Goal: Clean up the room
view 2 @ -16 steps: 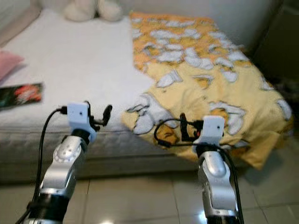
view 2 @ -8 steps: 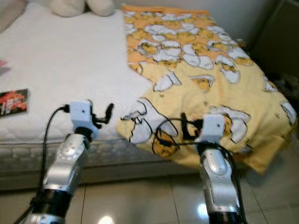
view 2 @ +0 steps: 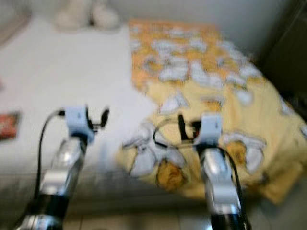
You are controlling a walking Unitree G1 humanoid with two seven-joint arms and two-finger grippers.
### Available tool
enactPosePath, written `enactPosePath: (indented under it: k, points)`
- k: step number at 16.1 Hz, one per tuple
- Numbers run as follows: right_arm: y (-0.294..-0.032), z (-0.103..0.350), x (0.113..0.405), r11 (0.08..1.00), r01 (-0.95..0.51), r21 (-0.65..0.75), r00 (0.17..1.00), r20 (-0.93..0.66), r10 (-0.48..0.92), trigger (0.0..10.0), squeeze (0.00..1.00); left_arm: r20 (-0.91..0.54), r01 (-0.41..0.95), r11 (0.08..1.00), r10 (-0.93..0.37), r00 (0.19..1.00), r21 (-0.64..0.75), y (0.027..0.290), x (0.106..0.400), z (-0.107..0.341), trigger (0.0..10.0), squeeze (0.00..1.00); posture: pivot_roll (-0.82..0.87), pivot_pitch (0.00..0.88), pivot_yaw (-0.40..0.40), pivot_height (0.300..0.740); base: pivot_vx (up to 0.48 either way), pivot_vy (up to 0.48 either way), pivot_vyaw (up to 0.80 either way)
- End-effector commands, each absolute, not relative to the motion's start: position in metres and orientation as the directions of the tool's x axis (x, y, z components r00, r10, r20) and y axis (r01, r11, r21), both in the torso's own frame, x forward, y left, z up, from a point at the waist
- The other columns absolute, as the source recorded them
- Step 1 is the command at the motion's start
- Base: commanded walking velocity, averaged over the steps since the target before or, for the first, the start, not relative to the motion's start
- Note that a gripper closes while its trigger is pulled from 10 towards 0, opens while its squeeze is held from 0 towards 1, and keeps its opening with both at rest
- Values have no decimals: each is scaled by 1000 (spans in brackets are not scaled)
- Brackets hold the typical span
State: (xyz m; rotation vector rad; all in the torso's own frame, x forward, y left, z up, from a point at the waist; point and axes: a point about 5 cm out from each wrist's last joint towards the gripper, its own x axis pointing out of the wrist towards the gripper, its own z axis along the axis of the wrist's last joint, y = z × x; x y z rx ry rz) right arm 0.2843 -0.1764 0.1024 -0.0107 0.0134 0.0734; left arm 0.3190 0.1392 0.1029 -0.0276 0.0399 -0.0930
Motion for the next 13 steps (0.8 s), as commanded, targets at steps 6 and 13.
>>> enactPosePath:
  k: [6, 13]
  points:
    - [-187, 95, 276, 1000, -15, -15, 999, -35, 14, 10000, 0, -42, 138, 990, -138, 990, 0, 133, 336, 112, 10000, 0, -98, 0, -17, 740, 0, 63, -532]
    - [-187, 88, 268, 1000, 8, -1, 999, -50, -8, 10000, 0, -55, 170, 985, -168, 984, 41, 135, 345, 115, 10000, 0, -108, 0, 4, 740, 0, 411, -534]
